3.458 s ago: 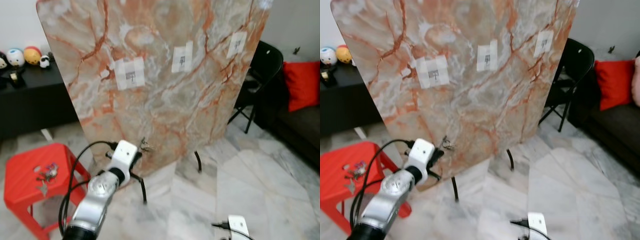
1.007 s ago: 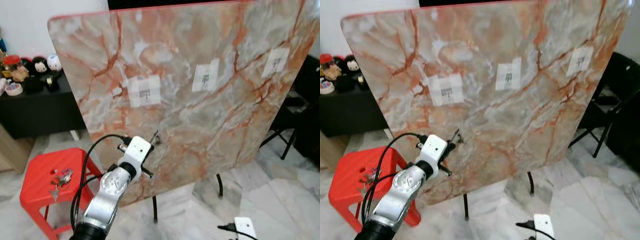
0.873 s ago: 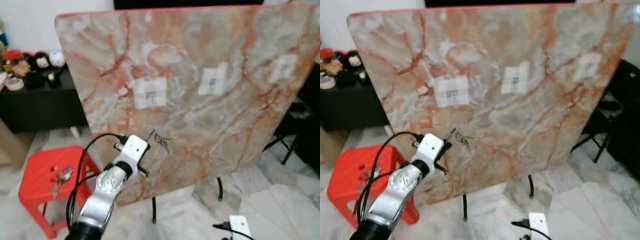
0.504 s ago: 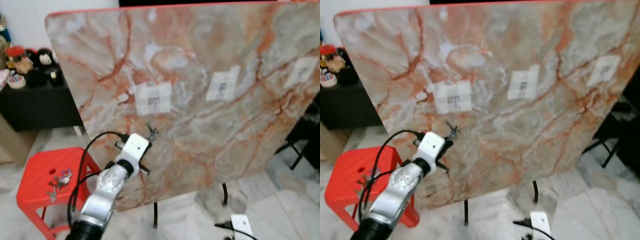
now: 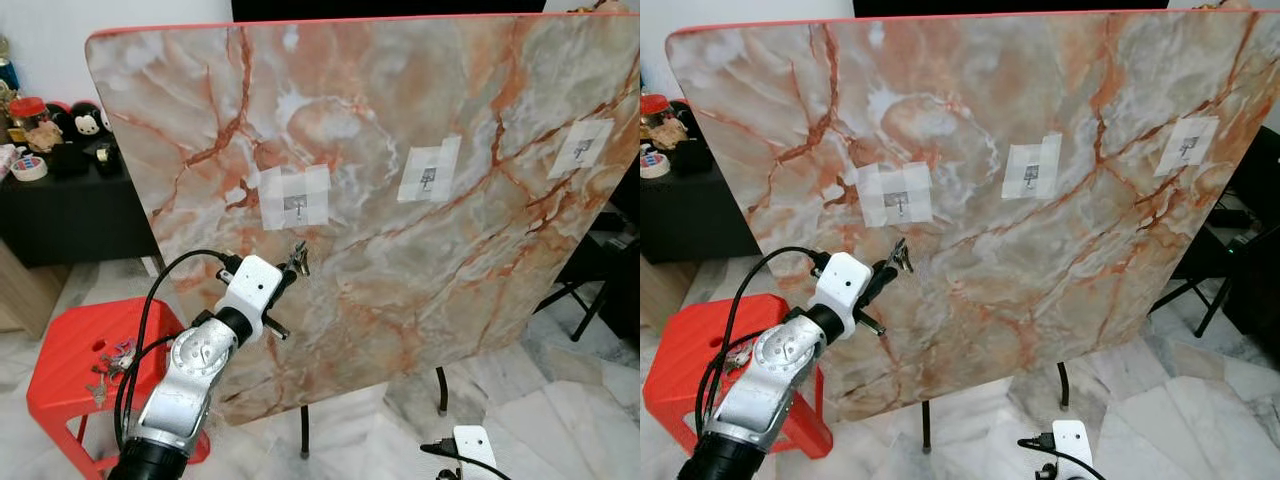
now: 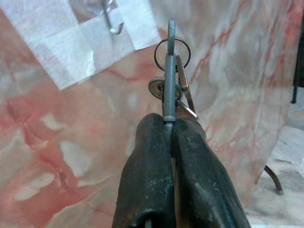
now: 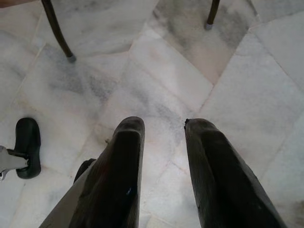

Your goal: Hang keys on a hook

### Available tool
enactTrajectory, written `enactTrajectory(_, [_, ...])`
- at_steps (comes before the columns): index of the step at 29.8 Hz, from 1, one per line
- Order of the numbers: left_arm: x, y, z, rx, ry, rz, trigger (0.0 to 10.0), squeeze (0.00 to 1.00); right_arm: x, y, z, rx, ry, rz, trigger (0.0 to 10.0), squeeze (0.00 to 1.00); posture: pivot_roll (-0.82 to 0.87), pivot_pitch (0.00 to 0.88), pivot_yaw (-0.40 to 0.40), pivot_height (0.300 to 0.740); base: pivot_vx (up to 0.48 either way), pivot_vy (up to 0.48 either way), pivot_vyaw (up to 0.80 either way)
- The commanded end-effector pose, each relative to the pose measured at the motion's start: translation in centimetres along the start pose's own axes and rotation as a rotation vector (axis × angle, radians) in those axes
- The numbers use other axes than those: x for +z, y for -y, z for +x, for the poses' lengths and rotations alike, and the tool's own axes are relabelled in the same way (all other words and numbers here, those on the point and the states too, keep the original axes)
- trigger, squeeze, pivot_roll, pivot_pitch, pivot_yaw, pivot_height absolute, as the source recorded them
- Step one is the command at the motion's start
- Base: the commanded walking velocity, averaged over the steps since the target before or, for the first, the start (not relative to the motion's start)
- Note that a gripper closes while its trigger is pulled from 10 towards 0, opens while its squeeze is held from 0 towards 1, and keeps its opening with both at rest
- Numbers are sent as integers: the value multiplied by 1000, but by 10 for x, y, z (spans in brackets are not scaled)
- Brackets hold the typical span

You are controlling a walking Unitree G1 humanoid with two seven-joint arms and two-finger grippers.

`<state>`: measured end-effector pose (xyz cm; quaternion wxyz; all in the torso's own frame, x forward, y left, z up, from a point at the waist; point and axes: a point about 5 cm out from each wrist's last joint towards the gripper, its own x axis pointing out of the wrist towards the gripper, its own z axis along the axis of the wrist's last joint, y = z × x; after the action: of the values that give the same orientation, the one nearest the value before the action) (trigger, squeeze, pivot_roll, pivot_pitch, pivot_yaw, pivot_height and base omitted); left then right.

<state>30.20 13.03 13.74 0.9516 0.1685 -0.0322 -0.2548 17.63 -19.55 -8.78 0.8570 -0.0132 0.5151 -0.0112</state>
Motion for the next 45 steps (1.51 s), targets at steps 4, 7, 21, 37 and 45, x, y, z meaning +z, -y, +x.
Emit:
enactTrajectory(4, [17, -4, 3, -44, 52, 42, 10000, 0, 2, 1, 0, 1, 2, -18, 10000, 0, 75, 0, -57, 740, 0, 0, 0])
enactTrajectory(7, [20, -9, 6, -14, 60, 58, 10000, 0, 2, 1, 0, 1, 2, -18, 10000, 0, 73, 0, -55, 740, 0, 0, 0])
enactTrajectory(21, [22, -21, 17, 87, 45, 70, 10000, 0, 1, 1, 0, -2, 2, -23, 10000, 0, 65, 0, -51, 740, 0, 0, 0])
enactTrajectory(37, [26, -34, 23, 167, 54, 79, 10000, 0, 1, 0, 0, -3, 2, -20, 10000, 0, 59, 0, -49, 740, 0, 0, 0])
enactTrajectory(45, [26, -35, 21, 155, 63, 83, 10000, 0, 1, 0, 0, -2, 2, -23, 10000, 0, 64, 0, -52, 740, 0, 0, 0])
